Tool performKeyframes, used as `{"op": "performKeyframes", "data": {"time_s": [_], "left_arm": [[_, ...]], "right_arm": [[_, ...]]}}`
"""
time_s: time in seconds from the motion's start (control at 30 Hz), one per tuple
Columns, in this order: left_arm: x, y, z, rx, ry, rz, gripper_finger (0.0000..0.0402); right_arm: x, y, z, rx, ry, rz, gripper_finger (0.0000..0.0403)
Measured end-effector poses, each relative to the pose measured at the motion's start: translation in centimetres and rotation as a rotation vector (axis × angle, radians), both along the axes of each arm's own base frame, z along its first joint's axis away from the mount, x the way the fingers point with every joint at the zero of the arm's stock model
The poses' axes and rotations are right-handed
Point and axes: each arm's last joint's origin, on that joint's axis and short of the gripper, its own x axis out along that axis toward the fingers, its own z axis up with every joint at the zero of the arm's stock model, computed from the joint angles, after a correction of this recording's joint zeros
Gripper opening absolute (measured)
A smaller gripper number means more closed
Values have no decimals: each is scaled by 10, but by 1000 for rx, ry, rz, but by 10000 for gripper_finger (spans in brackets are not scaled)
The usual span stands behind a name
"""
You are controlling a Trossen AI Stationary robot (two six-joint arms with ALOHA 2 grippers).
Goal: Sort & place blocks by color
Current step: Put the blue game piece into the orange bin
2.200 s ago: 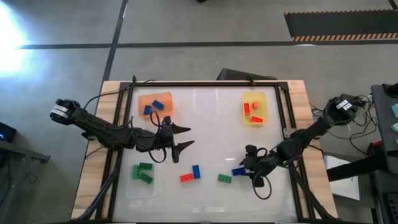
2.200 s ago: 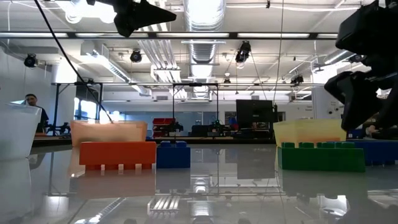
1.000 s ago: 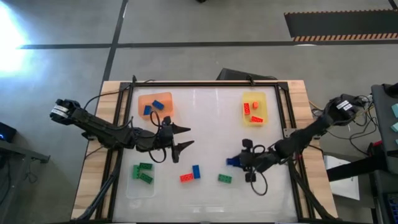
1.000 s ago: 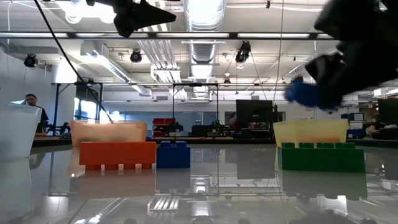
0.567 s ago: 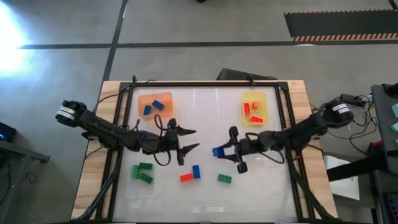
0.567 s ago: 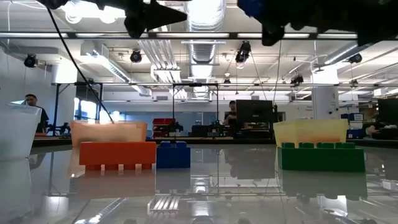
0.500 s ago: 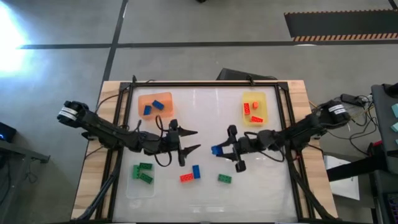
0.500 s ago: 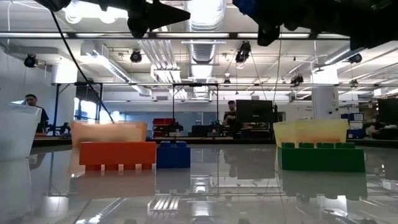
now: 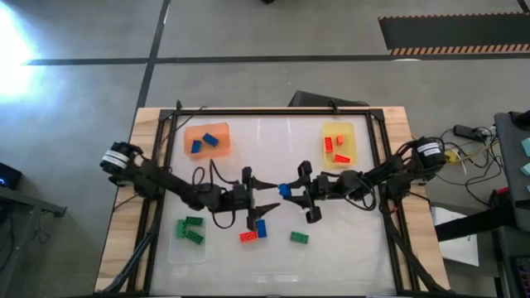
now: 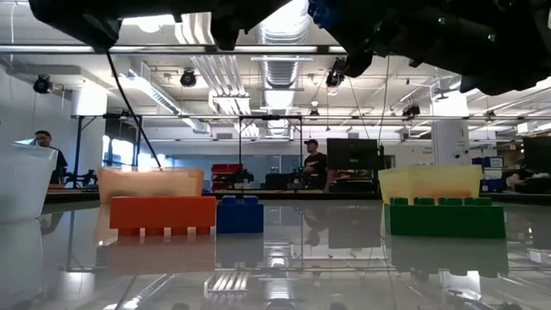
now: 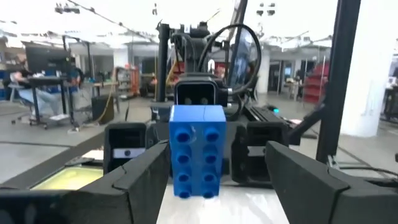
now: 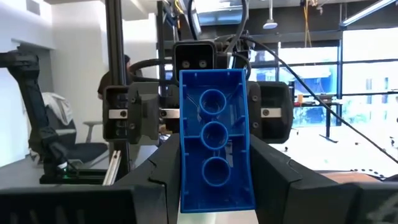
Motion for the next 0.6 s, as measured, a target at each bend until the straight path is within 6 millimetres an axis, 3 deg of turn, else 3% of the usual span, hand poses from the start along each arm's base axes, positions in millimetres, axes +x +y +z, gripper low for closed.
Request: {"op": "performKeyframes", "data": {"time_s": [0.47,0.6], "left_arm": [[23,8,-1,-10,-53,54,246],[23,8,-1,11,-51,60,225]], "right_arm": [[7,2,1,-9,-2,18,123],[7,2,1,-10,-3,17,123]]}}
